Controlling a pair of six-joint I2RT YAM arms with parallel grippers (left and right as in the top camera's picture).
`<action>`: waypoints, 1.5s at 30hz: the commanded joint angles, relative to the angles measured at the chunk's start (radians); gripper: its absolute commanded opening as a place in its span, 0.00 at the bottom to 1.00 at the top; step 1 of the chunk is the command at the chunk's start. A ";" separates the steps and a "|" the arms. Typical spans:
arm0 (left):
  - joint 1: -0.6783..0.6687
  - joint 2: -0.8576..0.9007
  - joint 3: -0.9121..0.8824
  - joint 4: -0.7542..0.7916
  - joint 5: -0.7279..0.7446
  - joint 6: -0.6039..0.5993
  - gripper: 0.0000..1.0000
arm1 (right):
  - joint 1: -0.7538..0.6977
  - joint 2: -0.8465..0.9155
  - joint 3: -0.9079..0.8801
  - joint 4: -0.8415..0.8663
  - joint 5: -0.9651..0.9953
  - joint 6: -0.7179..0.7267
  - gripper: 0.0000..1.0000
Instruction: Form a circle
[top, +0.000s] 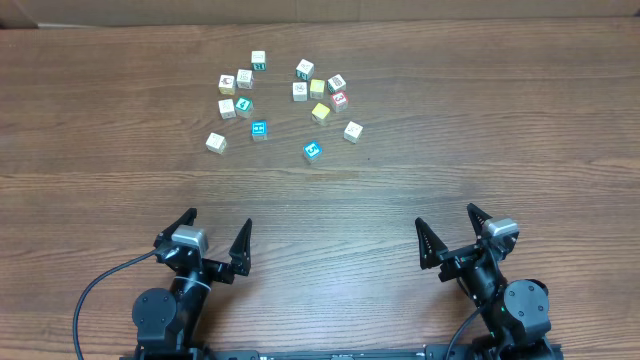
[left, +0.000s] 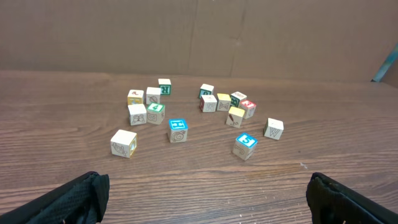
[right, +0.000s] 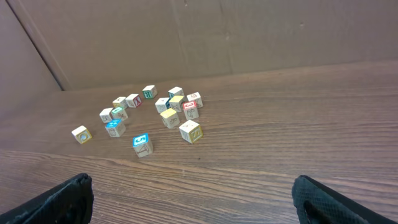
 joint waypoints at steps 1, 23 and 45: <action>0.010 -0.012 -0.005 0.009 0.010 0.016 1.00 | -0.005 -0.012 -0.007 0.006 0.016 -0.008 1.00; 0.010 0.003 0.323 0.121 0.175 0.046 1.00 | -0.005 -0.011 0.191 -0.083 0.008 -0.009 1.00; 0.010 1.096 1.875 -1.146 0.056 0.209 1.00 | -0.005 0.898 1.278 -0.656 0.016 -0.114 1.00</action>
